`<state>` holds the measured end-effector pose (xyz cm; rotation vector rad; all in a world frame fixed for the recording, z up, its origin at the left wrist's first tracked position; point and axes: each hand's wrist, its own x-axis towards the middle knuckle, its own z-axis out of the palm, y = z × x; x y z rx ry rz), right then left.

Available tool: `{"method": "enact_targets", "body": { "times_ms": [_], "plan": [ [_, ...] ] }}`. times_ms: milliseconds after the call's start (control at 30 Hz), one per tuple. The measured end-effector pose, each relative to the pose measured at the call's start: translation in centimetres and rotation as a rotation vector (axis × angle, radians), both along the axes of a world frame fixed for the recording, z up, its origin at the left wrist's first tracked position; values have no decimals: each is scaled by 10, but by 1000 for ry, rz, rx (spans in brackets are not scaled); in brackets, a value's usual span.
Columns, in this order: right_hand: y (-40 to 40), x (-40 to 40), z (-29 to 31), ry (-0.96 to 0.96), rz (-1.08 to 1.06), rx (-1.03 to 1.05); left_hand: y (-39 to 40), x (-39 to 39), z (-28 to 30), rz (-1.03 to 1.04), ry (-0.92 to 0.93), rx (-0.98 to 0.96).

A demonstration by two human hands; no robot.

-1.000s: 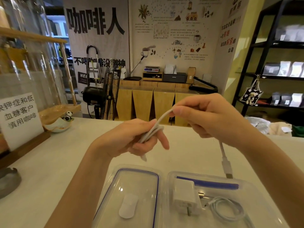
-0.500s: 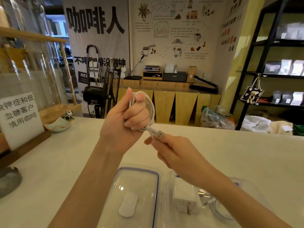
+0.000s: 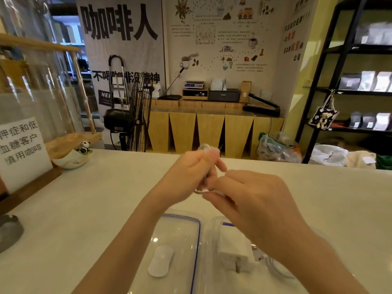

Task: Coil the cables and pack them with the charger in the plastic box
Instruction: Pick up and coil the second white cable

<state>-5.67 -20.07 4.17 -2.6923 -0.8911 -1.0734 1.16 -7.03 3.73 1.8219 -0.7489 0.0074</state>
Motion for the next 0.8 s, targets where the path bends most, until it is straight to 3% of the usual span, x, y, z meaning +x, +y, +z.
{"method": "enact_targets", "body": {
  "times_ms": [100, 233, 367, 433, 500, 667, 800],
  "plan": [
    [-12, 6, -1, -92, 146, 5, -8, -8, -1, -77, 104, 98],
    [-17, 13, -2, -139, 142, 66, -8, -14, 5, -252, 363, 10],
    [-10, 9, -2, -18, 182, 104, -5, -13, 6, -560, 639, -114],
    [-12, 8, 0, 44, 200, 117, -7, -16, 8, -617, 717, -146],
    [-16, 9, 2, 48, 183, 158, -12, -22, 12, -524, 695, -136],
    [-24, 15, 2, 37, 172, 391, -28, -36, 11, -86, 421, -175],
    [-26, 18, 2, 105, 172, 578, -33, -35, 7, 27, 311, -274]
  ]
}}
